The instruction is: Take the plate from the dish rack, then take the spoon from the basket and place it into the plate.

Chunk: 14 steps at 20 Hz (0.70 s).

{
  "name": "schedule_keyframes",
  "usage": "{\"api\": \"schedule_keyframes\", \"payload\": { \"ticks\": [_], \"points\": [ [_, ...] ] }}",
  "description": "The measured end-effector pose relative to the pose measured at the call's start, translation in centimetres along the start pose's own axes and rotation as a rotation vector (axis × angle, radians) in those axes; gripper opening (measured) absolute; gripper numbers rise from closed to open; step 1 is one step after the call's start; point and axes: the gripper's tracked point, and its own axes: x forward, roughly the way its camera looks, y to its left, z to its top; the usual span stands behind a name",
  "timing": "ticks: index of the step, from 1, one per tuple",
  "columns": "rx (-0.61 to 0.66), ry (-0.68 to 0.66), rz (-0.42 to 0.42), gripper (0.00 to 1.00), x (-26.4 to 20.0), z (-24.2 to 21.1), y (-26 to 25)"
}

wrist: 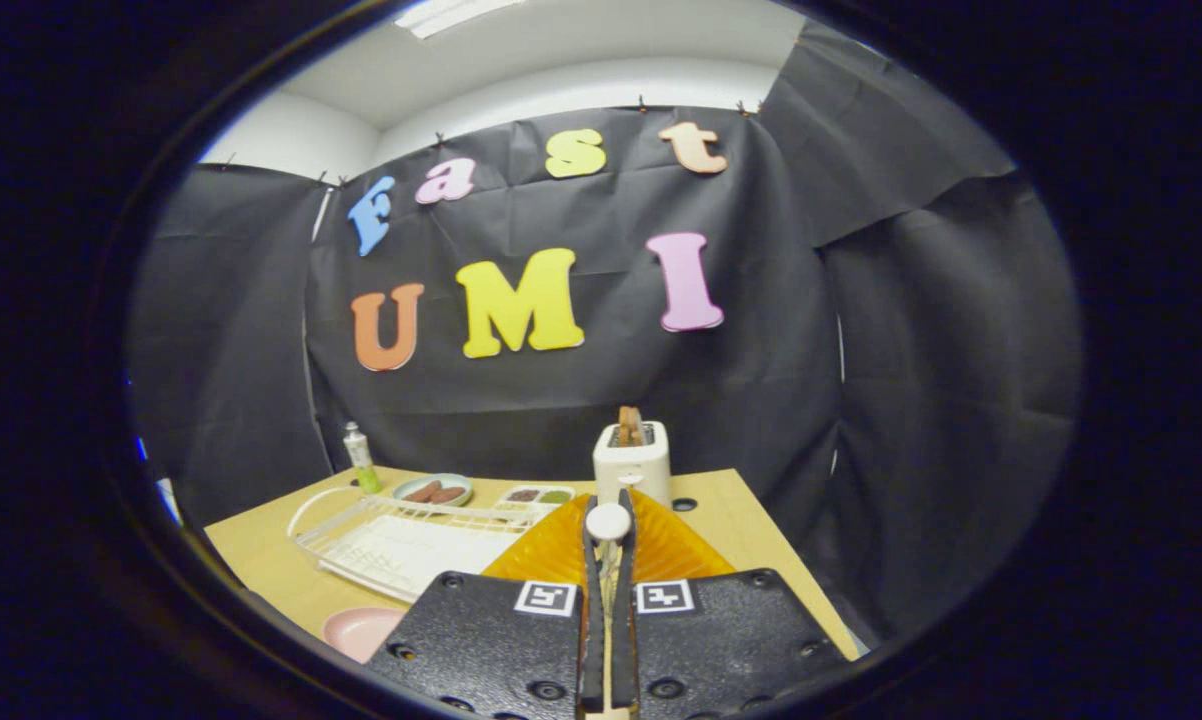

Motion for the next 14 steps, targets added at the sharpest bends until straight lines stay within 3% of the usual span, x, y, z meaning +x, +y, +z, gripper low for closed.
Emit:
{"api": "schedule_keyframes", "payload": {
  "ticks": [7, 14],
  "points": [
    [-0.03, 0.111, 0.248, 0.08, -3.2, -2.4, 11.3],
    [-0.07, 0.322, 0.37, 0.08, -2.7, -11.8, 17.6]
  ]
}}
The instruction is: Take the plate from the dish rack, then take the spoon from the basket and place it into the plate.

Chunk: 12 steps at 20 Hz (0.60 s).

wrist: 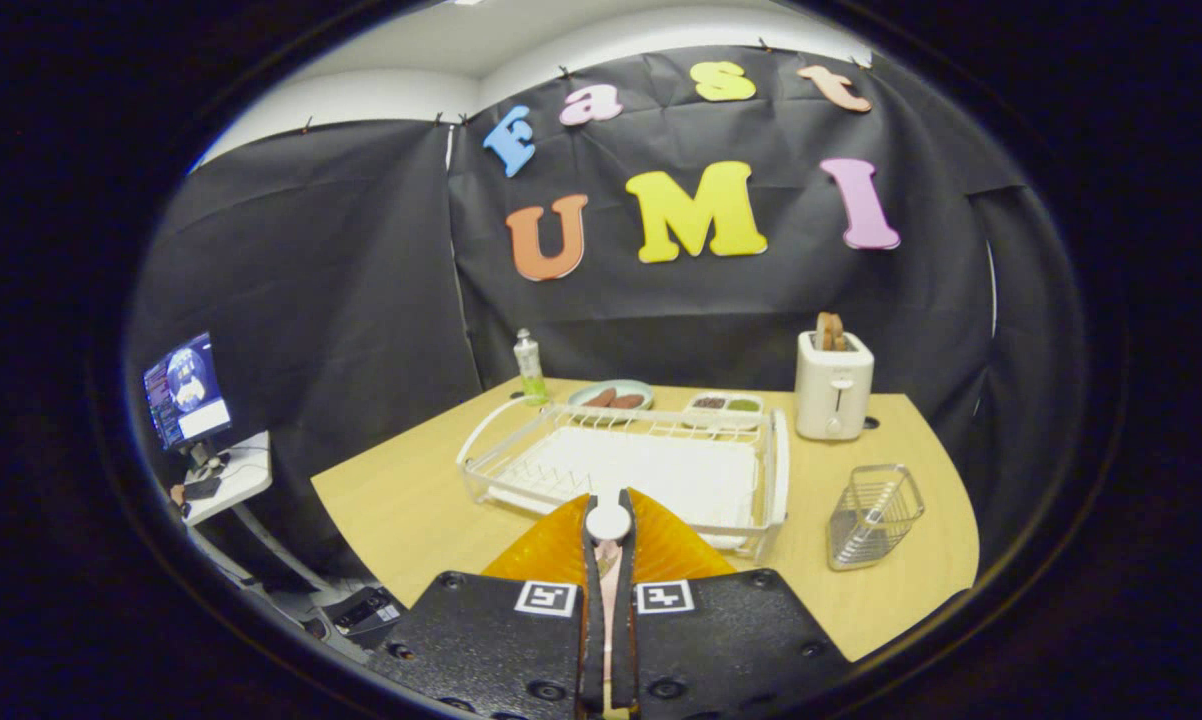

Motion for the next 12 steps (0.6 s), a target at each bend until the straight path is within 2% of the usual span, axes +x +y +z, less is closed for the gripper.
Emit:
{"api": "schedule_keyframes", "payload": {
  "ticks": [3, 8, 12],
  "points": [
    [0.034, 0.068, 0.038, 0.08, 1.5, -2.7, 1.1],
    [0.131, 0.13, 0.103, 0.09, 2.7, -4.2, 1.9],
    [0.184, 0.142, 0.101, 0.13, 3.4, -4.3, 0.8]
  ]
}}
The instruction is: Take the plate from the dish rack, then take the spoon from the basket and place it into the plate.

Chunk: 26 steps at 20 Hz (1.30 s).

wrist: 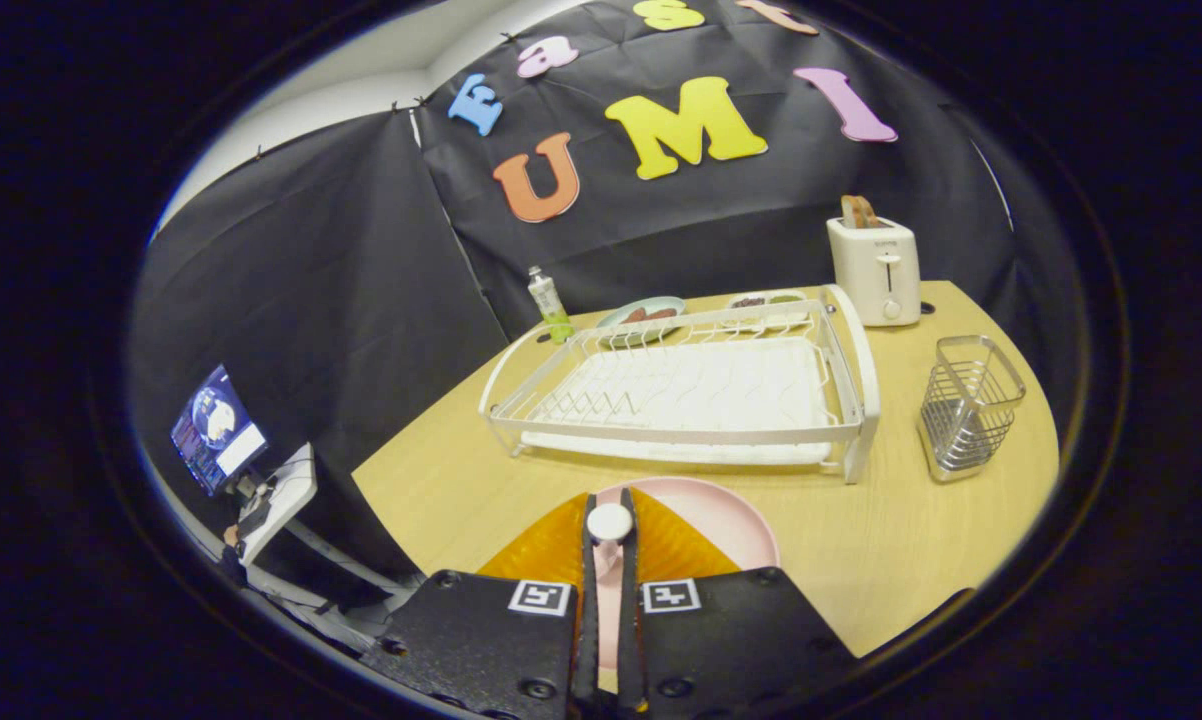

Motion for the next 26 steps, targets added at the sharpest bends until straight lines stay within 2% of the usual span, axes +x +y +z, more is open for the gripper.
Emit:
{"api": "schedule_keyframes", "payload": {
  "ticks": [3, 7, 12, 15, 20, 23, 26],
  "points": [
    [0.008, -0.014, -0.076, 0.21, 0.1, 0.5, -1.8],
    [0.0, -0.057, -0.134, 0.39, -0.2, 1.6, -3.3],
    [0.01, -0.115, -0.188, 0.76, -1.3, 2.8, -4.2],
    [-0.02, -0.175, -0.257, 0.87, -2.5, 4.0, -4.8],
    [-0.092, -0.314, -0.387, 1.0, -6.0, 7.1, -5.0],
    [-0.155, -0.41, -0.481, 1.0, -8.7, 9.1, -4.9],
    [-0.192, -0.51, -0.533, 1.0, -10.8, 10.3, -3.5]
  ]
}}
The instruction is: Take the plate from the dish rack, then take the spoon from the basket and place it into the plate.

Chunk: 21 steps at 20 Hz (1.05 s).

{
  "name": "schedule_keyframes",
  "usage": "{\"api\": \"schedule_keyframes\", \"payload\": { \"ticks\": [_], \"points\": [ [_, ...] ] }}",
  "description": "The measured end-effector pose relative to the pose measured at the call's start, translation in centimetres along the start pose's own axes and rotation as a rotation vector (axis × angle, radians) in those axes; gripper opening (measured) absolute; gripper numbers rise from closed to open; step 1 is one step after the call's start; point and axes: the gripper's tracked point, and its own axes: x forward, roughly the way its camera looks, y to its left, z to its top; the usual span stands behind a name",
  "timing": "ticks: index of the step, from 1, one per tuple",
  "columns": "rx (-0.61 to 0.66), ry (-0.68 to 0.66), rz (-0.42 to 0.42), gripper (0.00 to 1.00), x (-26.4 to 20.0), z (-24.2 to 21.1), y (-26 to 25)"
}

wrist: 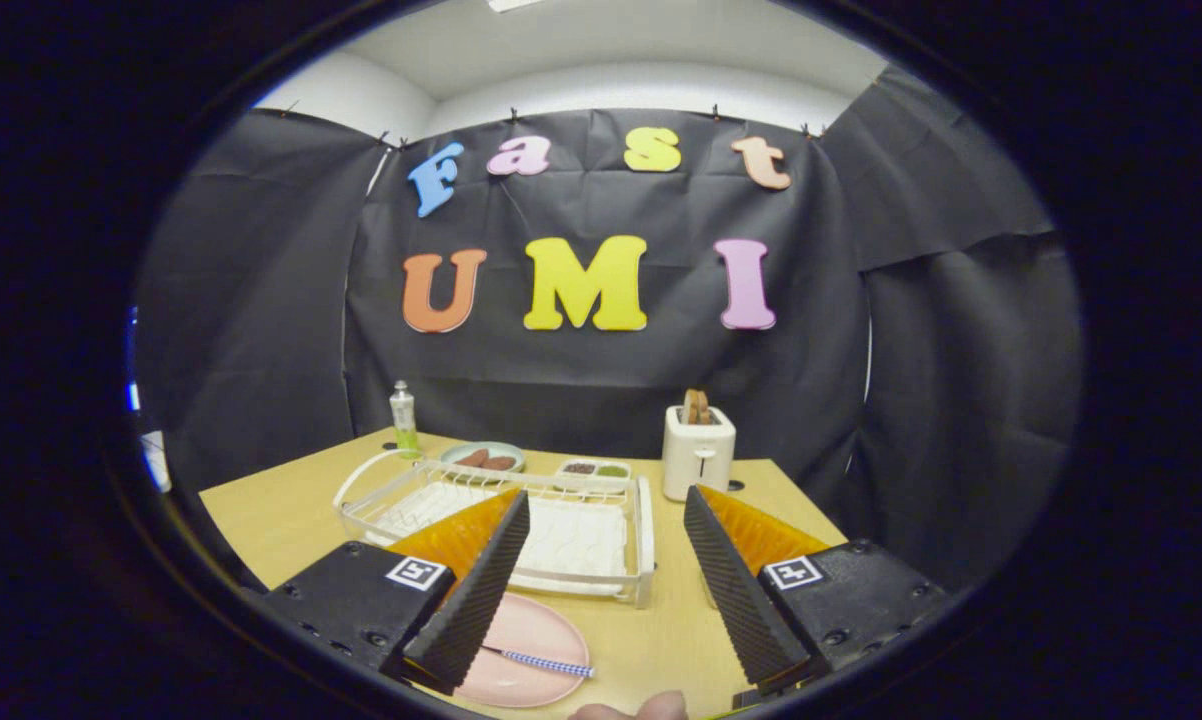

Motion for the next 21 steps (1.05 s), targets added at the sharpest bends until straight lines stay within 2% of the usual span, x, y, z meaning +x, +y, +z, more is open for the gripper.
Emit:
{"api": "schedule_keyframes", "payload": {
  "ticks": [8, 12, 21],
  "points": [
    [-0.022, -0.152, -0.102, 1.0, -4.3, 0.8, 1.7],
    [-0.021, -0.153, -0.081, 1.0, -5.8, -0.8, 3.6],
    [-0.032, -0.169, -0.088, 1.0, -5.1, -1.2, 4.1]
  ]
}}
